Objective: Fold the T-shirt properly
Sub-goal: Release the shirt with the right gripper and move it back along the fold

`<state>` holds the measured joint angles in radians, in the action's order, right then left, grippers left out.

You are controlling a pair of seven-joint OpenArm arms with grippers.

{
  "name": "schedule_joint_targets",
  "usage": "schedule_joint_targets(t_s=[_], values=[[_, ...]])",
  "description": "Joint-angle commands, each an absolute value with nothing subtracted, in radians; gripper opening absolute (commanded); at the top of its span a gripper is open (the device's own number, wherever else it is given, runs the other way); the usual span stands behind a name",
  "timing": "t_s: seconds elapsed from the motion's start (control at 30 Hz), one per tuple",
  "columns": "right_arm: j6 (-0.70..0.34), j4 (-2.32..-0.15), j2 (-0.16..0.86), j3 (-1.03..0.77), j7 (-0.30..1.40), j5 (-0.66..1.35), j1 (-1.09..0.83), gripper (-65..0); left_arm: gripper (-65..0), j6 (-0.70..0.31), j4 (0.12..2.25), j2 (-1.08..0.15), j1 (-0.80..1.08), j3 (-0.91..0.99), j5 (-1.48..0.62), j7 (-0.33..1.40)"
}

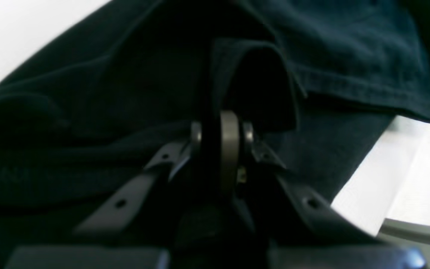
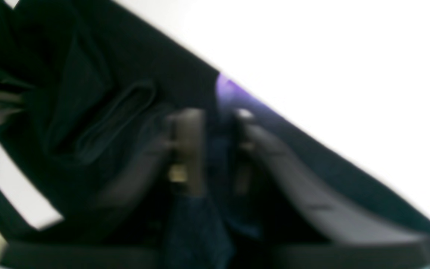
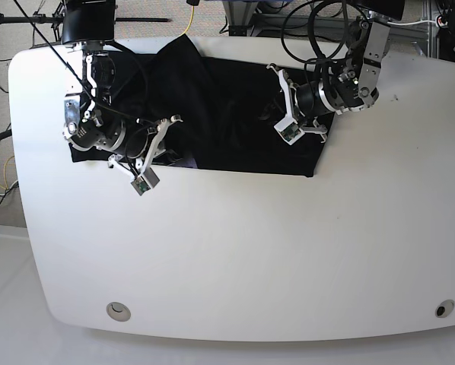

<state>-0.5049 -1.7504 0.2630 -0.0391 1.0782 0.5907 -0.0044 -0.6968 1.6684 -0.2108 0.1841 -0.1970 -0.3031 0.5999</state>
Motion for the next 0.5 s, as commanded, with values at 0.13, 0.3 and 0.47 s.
schedule_joint_targets(t_s=[0.13, 0.3, 0.47], values=[[-0.508, -1.774, 0.249, -0.047, 1.072, 0.595, 0.015, -54.2, -52.8, -0.698, 1.700, -0.222, 0.153, -0.171, -0.328, 0.616], [-0.513, -1.781, 0.226, -0.048, 1.077, 0.588, 0.014, -42.5, -43.8, -0.698, 1.714, -0.222, 0.154, -0.169, -0.319, 0.640], [-0.495, -1.786, 0.194, -0.060, 1.060, 0.504, 0.041, -44.6, -45.0, -0.698, 1.751, -0.219, 0.165, -0.177, -0.328, 0.620]])
